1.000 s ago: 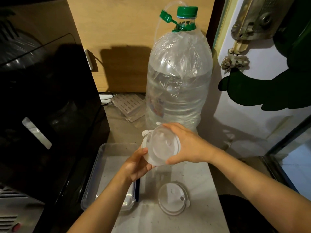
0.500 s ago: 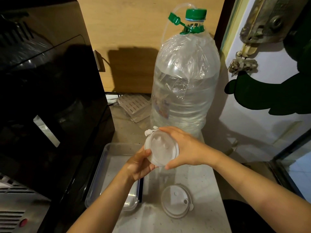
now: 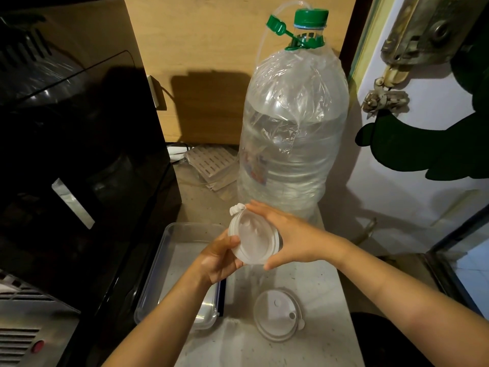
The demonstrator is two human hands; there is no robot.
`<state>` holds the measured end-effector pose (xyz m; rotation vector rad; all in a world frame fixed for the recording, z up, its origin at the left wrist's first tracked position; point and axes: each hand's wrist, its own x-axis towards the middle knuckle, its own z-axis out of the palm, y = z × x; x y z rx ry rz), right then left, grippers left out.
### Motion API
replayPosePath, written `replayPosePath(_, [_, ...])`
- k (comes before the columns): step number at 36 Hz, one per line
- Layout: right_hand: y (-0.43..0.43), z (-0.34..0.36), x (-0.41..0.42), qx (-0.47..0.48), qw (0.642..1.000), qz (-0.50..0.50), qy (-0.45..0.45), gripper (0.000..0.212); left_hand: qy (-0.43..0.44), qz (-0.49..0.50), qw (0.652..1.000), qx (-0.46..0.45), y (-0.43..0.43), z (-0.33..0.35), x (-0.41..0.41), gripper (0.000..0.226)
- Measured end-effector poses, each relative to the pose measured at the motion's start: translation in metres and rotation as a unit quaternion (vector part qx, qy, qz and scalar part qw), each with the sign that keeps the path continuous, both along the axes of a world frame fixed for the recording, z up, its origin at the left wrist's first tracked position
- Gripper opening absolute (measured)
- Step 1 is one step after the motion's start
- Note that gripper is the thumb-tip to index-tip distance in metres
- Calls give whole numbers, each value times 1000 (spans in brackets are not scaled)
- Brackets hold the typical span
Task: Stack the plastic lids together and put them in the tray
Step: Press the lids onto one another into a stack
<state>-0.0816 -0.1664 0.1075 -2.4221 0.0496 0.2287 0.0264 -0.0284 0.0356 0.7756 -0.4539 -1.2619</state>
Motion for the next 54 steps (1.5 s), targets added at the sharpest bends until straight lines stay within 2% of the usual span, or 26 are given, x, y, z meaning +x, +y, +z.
replayPosePath(9, [-3,-9,2,-8,1000,23,3,103,-41,3,999,9,-2,-5,3,88])
replayPosePath(20, [0,-16,4,-27,999,7,25,111,-99,40,994,26,0,-12,2,88])
replayPosePath(26, [-5,-24,-5,8,998,-47,45,112,-97,49,993,46,8,-20,4,96])
replayPosePath(31, [-10,-36,-18,-3,994,-88,64,108,-84,61,992,65,16,-26,6,97])
replayPosePath(38, [13,-83,-37,-117,981,-68,143,103,-108,52,991,55,24,-23,-3,88])
replayPosePath(45, [40,-117,-39,-236,949,-10,211,97,-148,46,984,84,28,-28,-8,92])
replayPosePath(54, [52,-122,-31,-292,935,11,204,85,-172,45,979,99,35,-29,-12,93])
